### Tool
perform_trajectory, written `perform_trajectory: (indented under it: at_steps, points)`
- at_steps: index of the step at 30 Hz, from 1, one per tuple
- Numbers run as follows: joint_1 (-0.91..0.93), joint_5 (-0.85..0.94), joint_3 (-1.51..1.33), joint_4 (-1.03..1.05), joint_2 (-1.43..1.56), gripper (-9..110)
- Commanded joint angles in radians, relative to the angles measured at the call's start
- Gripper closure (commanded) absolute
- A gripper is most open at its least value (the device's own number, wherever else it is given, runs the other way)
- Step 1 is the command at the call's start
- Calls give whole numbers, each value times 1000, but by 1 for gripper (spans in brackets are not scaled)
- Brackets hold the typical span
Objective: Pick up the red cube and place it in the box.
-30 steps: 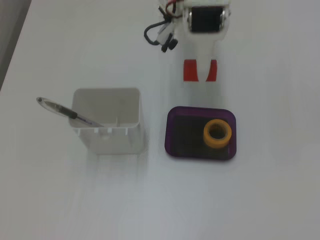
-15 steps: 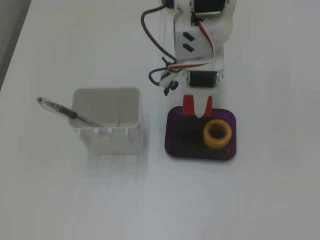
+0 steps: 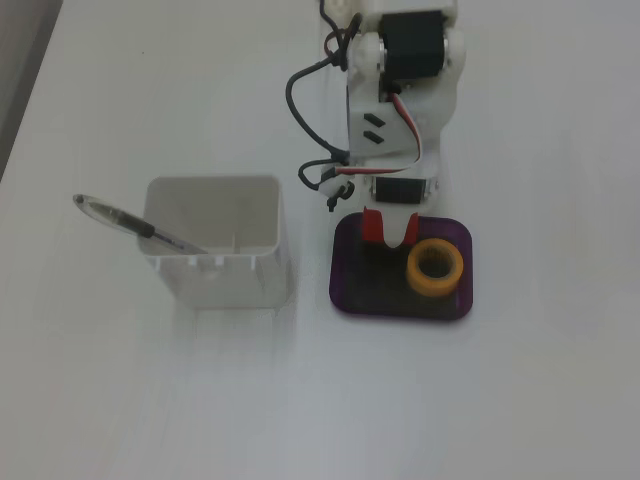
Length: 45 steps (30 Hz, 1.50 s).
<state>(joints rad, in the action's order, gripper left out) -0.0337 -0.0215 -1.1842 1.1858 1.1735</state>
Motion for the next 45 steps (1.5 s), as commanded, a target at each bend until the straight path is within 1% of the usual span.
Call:
perform_trajectory:
  at_steps: [1, 5, 12, 15, 19, 23, 25, 27, 31, 36, 42, 45]
  points:
    - [3, 5, 46, -12, 8, 98]
    - [3, 5, 46, -12, 8, 93]
    - [2, 5, 51, 2, 23, 92]
    - [23, 5, 118, 51, 25, 92]
    - [32, 3, 351, 245, 25, 92]
    - [25, 34, 703, 474, 25, 91]
    - [26, 54, 851, 529, 37, 90]
    - [34, 58, 910, 528, 94, 88]
    - [55, 92, 830, 525, 239, 86]
    - [58, 92, 615, 523, 428, 86]
    - [49, 94, 239, 518, 703, 86]
    - [58, 92, 38, 483, 834, 86]
